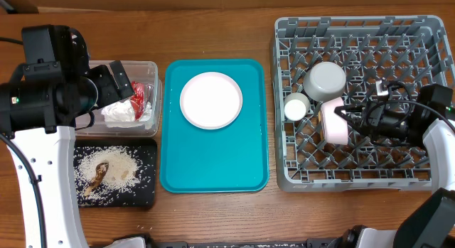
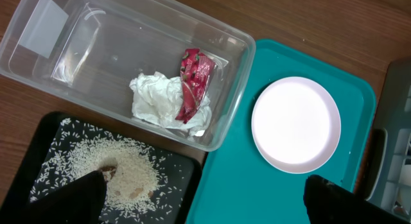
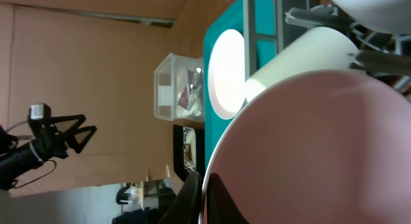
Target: Sort waste into correct bins and load items into the dishwasher
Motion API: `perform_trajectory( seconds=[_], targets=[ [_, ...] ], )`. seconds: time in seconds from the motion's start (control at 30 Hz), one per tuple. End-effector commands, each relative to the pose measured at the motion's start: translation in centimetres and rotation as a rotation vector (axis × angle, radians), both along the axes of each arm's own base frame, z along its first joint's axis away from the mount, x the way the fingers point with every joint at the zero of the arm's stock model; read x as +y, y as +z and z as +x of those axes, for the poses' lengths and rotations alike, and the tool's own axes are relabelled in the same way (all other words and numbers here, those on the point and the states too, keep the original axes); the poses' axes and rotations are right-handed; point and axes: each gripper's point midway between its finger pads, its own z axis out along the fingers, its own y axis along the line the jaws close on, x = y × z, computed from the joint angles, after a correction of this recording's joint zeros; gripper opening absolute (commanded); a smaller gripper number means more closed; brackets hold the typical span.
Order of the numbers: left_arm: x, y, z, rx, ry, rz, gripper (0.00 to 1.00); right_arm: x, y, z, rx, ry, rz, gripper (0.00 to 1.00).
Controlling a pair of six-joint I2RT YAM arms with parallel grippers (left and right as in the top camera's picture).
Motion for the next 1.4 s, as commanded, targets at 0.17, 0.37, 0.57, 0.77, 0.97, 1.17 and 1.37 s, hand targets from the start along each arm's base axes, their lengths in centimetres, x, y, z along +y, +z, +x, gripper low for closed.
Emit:
perform_trajectory(
  seconds=[0.17, 0.37, 0.57, 0.77, 0.97, 1.17, 1.37],
  targets=[
    [0.3, 0.1, 0.2, -0.002, 0.005, 0.008, 1.0, 0.1, 0.9, 0.6, -0.013, -0.014, 0.075, 0.04],
    [0.3, 0.1, 0.2, -0.001, 0.005, 0.008, 1.0, -0.1, 0.5, 0.8, -0.024, -0.016, 0.049, 0.04],
    [0.3, 0.1, 0.2, -0.002, 0.005, 0.008, 1.0, -0.5, -0.5, 0.8, 0.0, -0.025, -0.007, 0.04],
    [0.3, 0.1, 0.2, -0.002, 0.005, 0.008, 1.0, -0.5, -0.3, 0.9, -0.009, -0.025, 0.001, 0.04],
    [0.3, 0.1, 0.2, -0.002, 0.005, 0.008, 1.0, -0.6, -0.3, 1.1, -0.017, -0.027, -0.003, 0.04],
    [0.3, 0.1, 0.2, -0.002, 0.005, 0.008, 1.0, -0.7, -0.4, 1.3, -0.029, -0.028, -0.007, 0.04],
    [0.3, 0.1, 0.2, -0.002, 0.005, 0.008, 1.0, -1.0, 1.3, 1.4, -0.04, -0.045, 0.119, 0.04]
  ],
)
